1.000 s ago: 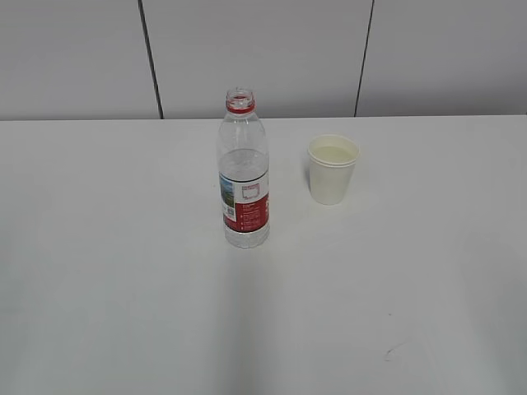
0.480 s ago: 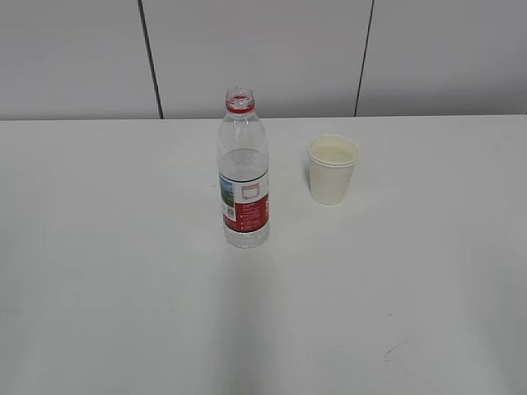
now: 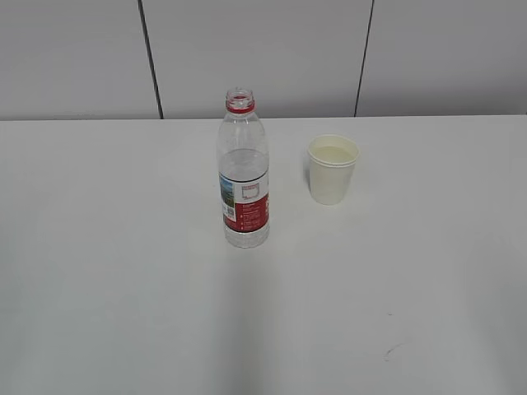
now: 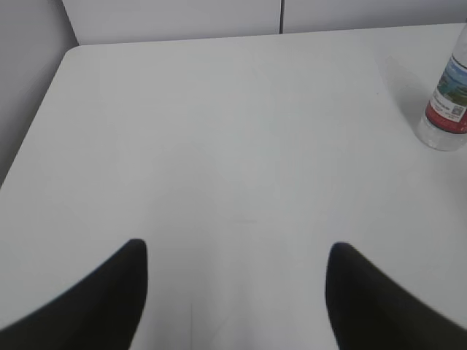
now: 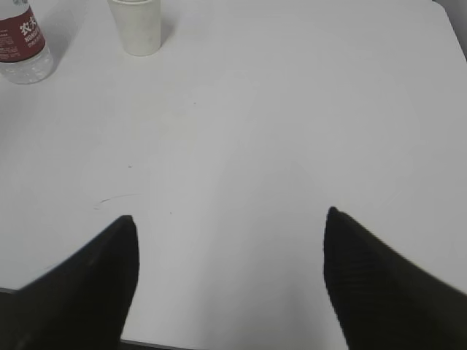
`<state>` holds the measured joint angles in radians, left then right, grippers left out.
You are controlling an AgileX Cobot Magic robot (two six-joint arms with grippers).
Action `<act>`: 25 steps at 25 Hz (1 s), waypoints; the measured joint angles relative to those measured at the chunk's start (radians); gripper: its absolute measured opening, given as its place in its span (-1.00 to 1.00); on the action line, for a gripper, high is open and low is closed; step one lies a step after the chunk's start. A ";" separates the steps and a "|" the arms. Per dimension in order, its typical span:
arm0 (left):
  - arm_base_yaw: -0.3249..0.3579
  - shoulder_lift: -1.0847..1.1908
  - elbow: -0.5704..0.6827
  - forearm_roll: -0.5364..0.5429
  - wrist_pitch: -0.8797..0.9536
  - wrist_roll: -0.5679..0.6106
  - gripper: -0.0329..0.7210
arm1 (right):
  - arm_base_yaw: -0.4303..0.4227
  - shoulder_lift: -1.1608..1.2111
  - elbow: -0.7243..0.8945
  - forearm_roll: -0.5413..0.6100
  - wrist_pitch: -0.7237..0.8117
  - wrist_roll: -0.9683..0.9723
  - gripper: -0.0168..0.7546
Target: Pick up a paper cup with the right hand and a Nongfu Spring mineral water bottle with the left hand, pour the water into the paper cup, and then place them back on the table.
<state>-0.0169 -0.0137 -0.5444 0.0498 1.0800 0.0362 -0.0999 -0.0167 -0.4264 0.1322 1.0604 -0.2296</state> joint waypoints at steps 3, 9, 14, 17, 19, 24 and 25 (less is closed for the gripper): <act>0.000 0.000 0.000 0.000 0.000 0.000 0.30 | 0.000 0.000 0.000 0.000 0.000 0.000 0.55; 0.000 0.000 0.000 0.000 0.000 0.000 0.29 | 0.000 0.000 0.000 0.000 0.000 0.000 0.55; 0.000 0.000 0.000 0.000 0.000 0.000 0.28 | 0.000 0.000 0.000 0.000 0.000 0.000 0.55; 0.000 0.000 0.000 0.000 0.000 0.000 0.28 | 0.000 0.000 0.000 0.000 0.000 0.000 0.55; 0.000 0.000 0.000 0.000 0.000 0.000 0.28 | 0.000 0.000 0.000 0.000 0.000 0.000 0.55; 0.000 0.000 0.000 0.000 0.000 0.000 0.28 | 0.000 0.000 0.000 0.000 0.000 -0.002 0.55; 0.000 0.000 0.000 0.000 0.000 0.000 0.28 | 0.000 0.000 0.000 0.000 0.000 -0.002 0.55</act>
<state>-0.0169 -0.0137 -0.5444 0.0498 1.0800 0.0362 -0.0999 -0.0167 -0.4264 0.1322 1.0604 -0.2314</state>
